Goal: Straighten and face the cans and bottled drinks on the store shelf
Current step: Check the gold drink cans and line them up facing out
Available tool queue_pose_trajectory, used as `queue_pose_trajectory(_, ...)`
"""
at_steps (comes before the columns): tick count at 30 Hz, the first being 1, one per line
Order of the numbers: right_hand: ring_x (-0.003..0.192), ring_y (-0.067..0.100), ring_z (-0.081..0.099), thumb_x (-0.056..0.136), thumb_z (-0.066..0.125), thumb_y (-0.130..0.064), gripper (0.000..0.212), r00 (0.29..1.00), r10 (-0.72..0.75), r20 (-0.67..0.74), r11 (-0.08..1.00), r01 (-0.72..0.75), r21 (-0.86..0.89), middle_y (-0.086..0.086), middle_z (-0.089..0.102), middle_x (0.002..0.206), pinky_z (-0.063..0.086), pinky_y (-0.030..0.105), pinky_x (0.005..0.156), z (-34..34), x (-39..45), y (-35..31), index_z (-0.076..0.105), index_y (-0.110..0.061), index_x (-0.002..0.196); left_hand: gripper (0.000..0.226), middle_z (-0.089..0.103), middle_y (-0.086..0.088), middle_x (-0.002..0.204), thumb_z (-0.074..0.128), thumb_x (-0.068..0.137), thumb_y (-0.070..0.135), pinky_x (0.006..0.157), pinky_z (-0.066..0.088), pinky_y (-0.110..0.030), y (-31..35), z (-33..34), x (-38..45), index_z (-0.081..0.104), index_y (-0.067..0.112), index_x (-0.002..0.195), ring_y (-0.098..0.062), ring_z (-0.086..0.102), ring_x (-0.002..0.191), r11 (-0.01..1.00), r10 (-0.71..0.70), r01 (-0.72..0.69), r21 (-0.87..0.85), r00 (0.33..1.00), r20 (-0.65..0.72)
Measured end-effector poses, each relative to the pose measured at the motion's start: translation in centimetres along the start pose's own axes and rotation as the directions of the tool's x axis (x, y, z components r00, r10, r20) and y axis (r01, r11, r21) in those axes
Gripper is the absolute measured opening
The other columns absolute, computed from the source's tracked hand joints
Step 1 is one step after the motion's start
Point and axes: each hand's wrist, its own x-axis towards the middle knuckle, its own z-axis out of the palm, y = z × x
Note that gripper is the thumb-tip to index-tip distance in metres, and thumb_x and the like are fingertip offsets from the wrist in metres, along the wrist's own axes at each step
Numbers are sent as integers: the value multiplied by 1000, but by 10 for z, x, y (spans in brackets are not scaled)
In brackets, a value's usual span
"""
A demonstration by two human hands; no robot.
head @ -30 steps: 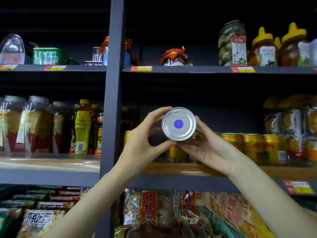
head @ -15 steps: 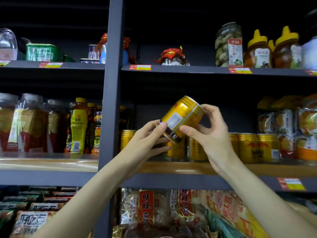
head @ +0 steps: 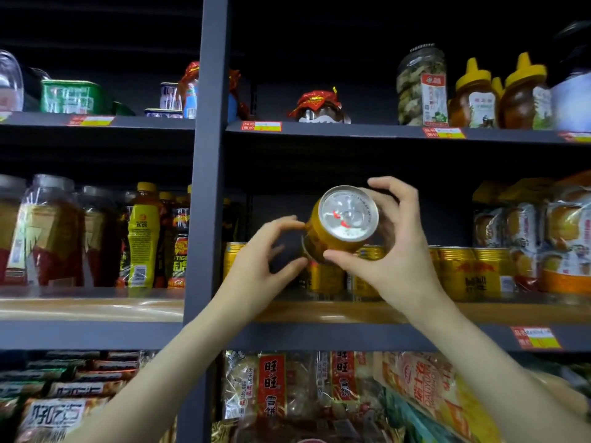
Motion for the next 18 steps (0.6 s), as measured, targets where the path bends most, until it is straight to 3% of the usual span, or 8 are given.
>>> queue_pose_trajectory(3, 122, -1, 47, 64, 86, -15, 85, 991, -130, 9, 981, 130, -143, -10, 51, 128, 38, 11, 99, -1, 0, 1, 33, -26, 129, 47, 37, 10, 142, 62, 85, 10, 103, 40, -22, -3, -7, 1, 46, 30, 125, 0, 36, 130, 997, 15, -13, 78, 999, -29)
queue_pose_trajectory(8, 123, 0, 47, 66, 84, -16, 82, 989, -151, 7, 976, 150, -155, -10, 50, 129, 39, 13, 100, 2, -2, 1, 33, -27, 130, 51, 39, 10, 141, 62, 85, 10, 105, 36, -17, -2, -6, -4, 41, 38, 123, -1, 36, 131, 995, 50, -50, 92, 999, 7)
queue_pose_trajectory(10, 120, 1, 49, 67, 84, -18, 79, 993, -117, -10, 987, 115, -116, -13, 50, 127, 43, 16, 97, 3, -1, -1, 34, -32, 127, 52, 39, 12, 141, 65, 84, 20, 104, 36, -16, -3, -5, -4, 39, 40, 124, 0, 36, 131, 995, 52, -54, 79, 998, 19)
queue_pose_trajectory(12, 112, 4, 56, 66, 82, -22, 73, 998, 46, -50, 997, -42, 70, -10, 54, 121, 50, 20, 89, 3, 2, -6, 37, -36, 121, 61, 40, 16, 139, 68, 78, 34, 104, 37, -18, -2, -6, -6, 38, 35, 131, 2, 36, 130, 998, 44, -46, 44, 998, 48)
queue_pose_trajectory(13, 107, 7, 59, 66, 79, -26, 65, 983, 171, -68, 963, -153, 220, -7, 57, 116, 53, 23, 85, 4, 2, -9, 41, -36, 118, 68, 42, 18, 138, 69, 75, 38, 104, 39, -20, -1, -5, -7, 37, 32, 134, 2, 38, 129, 999, 38, -38, 9, 997, 61)
queue_pose_trajectory(15, 101, 14, 63, 67, 72, -31, 49, 904, 427, -38, 779, -346, 524, 0, 62, 110, 56, 28, 78, 8, 1, -8, 51, -26, 111, 76, 42, 25, 134, 76, 73, 35, 100, 42, -19, 7, -3, -10, 34, 33, 136, 2, 44, 124, 996, 23, -18, -84, 998, 60)
queue_pose_trajectory(18, 92, 20, 69, 80, 62, -38, 38, 768, 631, 114, 457, -486, 745, 8, 69, 104, 58, 31, 71, 16, -3, -6, 60, -15, 110, 72, 46, 28, 124, 74, 68, 30, 88, 47, -14, 26, 6, -14, 38, 34, 130, 2, 52, 115, 986, 64, -74, -152, 996, -67)
